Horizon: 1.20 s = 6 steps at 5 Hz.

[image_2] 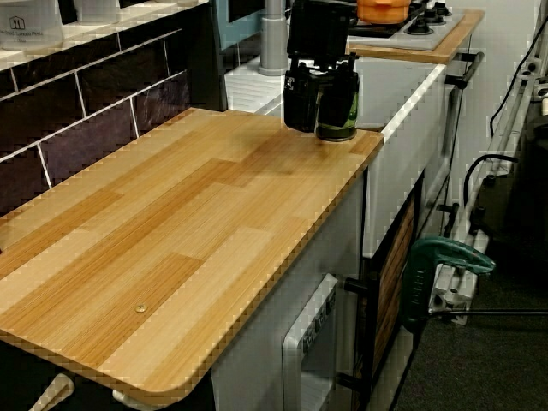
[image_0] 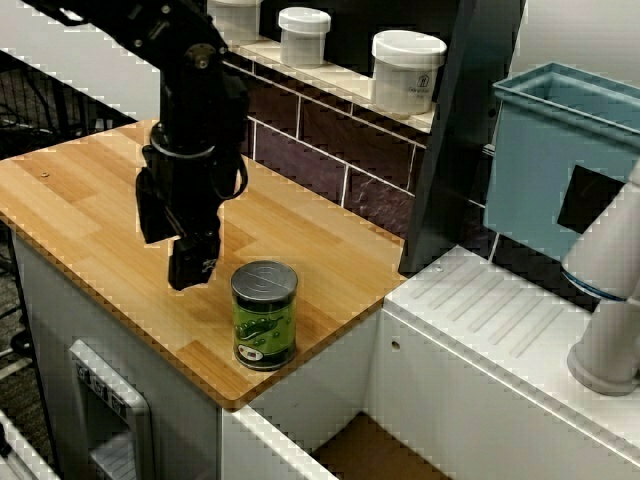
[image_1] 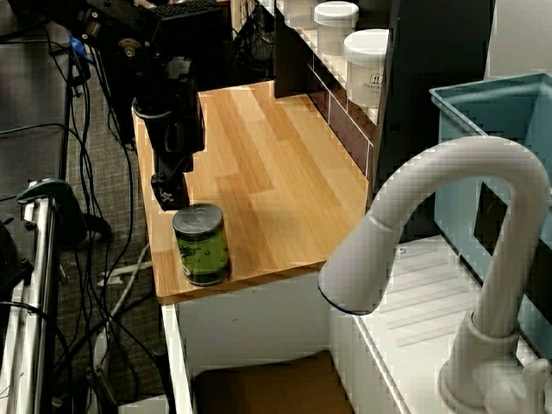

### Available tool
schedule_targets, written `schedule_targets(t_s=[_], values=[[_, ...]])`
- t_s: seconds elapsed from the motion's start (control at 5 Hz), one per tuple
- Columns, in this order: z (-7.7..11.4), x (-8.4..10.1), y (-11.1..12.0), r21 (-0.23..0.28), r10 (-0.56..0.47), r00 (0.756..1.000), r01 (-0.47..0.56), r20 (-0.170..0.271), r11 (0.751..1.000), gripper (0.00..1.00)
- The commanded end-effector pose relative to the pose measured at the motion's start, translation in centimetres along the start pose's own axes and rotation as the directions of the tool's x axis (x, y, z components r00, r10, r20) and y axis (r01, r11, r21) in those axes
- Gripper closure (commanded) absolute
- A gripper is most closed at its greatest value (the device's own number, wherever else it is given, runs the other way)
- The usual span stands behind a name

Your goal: Push into sink

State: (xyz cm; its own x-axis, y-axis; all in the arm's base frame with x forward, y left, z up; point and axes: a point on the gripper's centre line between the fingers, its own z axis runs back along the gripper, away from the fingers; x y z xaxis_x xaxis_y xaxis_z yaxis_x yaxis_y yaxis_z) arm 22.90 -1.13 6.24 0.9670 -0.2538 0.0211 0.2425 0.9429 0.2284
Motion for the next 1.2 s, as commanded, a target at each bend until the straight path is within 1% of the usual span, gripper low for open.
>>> schedule_targets(t_s=[0.0,0.2,0.6,0.8,1.0], values=[[1.5,1.5,1.2,-0.022,0.018,0.999,-0.018,0.04,1.0,0.0],[1.7,1.3,1.5,-0.039,0.02,0.999,-0.019,0.041,0.999,0.0],[2.1,1.1,0.4,-0.06,0.005,0.998,-0.002,0.056,0.998,0.0],[1.9,1.6,-0.1,-0.066,0.07,0.995,-0.066,0.073,0.996,0.0],[1.6,2.0,-0.3,-0.055,0.074,0.995,-0.07,0.07,0.996,0.0]])
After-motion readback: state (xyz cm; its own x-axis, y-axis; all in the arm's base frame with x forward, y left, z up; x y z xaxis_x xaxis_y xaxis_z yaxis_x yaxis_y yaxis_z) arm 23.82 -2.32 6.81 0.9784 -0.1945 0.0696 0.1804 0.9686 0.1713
